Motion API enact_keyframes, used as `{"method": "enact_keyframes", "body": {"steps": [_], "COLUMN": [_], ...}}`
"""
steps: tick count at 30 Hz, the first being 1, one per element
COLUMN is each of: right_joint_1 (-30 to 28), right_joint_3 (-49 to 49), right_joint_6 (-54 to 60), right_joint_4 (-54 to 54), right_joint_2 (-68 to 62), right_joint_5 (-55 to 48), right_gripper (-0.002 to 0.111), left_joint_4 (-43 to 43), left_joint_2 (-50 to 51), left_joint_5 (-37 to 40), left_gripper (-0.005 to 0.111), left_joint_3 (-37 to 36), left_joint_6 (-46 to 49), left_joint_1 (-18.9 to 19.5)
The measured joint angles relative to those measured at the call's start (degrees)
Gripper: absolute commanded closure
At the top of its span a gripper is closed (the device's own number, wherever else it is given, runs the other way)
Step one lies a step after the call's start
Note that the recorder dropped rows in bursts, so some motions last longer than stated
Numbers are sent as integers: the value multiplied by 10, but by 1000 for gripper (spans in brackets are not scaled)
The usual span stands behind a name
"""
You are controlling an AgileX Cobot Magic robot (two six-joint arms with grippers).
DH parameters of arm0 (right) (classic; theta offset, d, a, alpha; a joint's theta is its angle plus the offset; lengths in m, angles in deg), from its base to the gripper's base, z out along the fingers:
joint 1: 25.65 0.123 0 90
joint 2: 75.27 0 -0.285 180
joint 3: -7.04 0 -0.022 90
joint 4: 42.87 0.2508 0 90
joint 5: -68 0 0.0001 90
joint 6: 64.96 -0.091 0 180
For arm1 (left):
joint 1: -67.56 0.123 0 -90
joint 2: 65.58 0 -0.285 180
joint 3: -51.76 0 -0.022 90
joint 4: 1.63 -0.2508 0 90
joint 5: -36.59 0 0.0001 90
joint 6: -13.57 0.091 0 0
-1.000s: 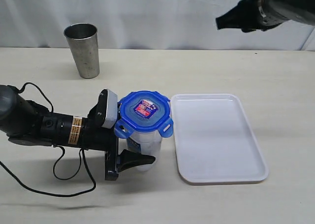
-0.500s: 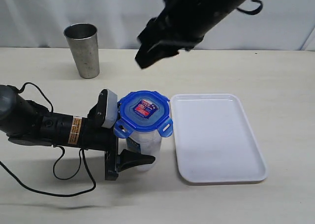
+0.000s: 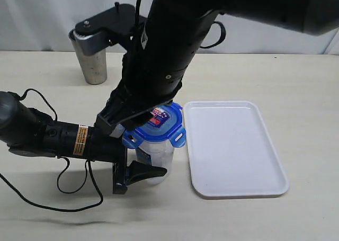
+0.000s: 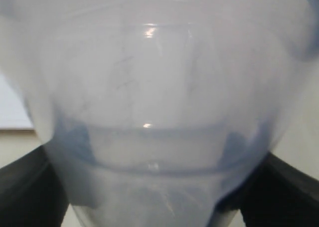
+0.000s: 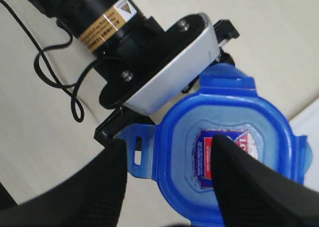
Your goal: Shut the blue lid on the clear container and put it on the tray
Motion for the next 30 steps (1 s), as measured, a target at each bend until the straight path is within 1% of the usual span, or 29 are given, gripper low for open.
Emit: {"method": "enact_keyframes", "body": {"steps": [10, 17, 20, 22, 30], "right_joint_1": [5, 73, 99, 110, 139], "right_joint_3": [0, -3, -3, -3, -11], "right_joint_6": [-2, -67, -105, -122, -134], "right_joint_4": [-13, -151, -201, -231, -298], "right_joint_2": [-34, -51, -60, -67, -99], "right_joint_5": [-9, -28, -35, -40, -46], "right_gripper": [59, 59, 64, 66, 66], "left_joint_4": [1, 2, 2, 2, 4], "left_joint_2": [0, 0, 0, 0, 0], "left_joint_5": [0, 0, 0, 0, 2], "left_gripper": [107, 107, 107, 107, 107], "left_joint_3": [0, 0, 0, 0, 0], "left_joint_6": [-8, -10, -10, -11, -26], "left_joint_1": [0, 0, 0, 0, 4]}}
